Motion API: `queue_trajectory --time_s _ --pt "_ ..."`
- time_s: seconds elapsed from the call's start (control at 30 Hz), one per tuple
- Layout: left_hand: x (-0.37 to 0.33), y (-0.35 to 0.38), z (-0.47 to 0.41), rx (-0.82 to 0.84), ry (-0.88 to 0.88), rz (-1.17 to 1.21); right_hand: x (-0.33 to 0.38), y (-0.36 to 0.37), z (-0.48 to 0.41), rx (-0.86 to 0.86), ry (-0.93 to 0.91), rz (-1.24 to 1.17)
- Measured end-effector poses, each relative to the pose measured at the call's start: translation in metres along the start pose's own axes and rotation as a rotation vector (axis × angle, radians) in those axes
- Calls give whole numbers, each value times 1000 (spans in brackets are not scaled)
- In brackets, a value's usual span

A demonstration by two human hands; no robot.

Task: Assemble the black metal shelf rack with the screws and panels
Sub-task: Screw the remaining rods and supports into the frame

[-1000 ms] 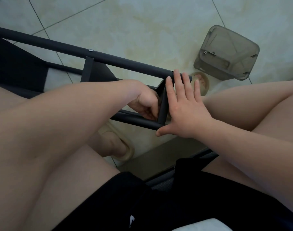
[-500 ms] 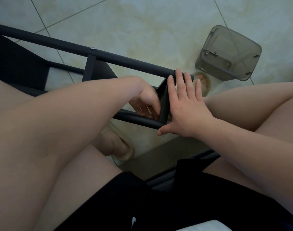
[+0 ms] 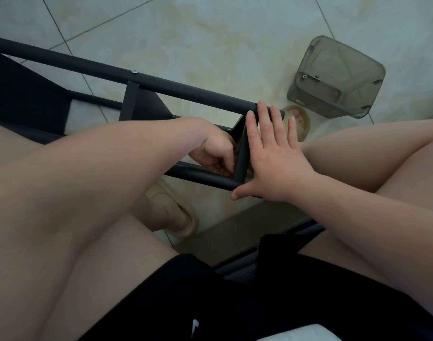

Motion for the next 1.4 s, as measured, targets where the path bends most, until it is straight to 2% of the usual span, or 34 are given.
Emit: queue_trajectory --time_s 0.37,0.53,0.7,1.07,1.4 --pt "-1 1 3 10 60 33 1 -2 0 -5 0 0" --pt "-5 -14 7 -54 -57 -214 -2 -5 -3 10 20 11" --pt "3 -12 1 -44 -173 -273 4 -3 1 13 21 9" --pt "3 -11 0 6 -191 -238 6 -5 1 12 22 15" --pt "5 -13 -1 -22 -180 -251 6 -5 0 26 29 6"
Point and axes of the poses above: each hand's wrist, its own z-axis away from the middle knuckle, its own y-axis out of the palm, x = y × z, the point moved 8 cm from there along -z, towards the middle knuckle, and after that the axes turned 2 degrees about z, right-handed, at the moved point
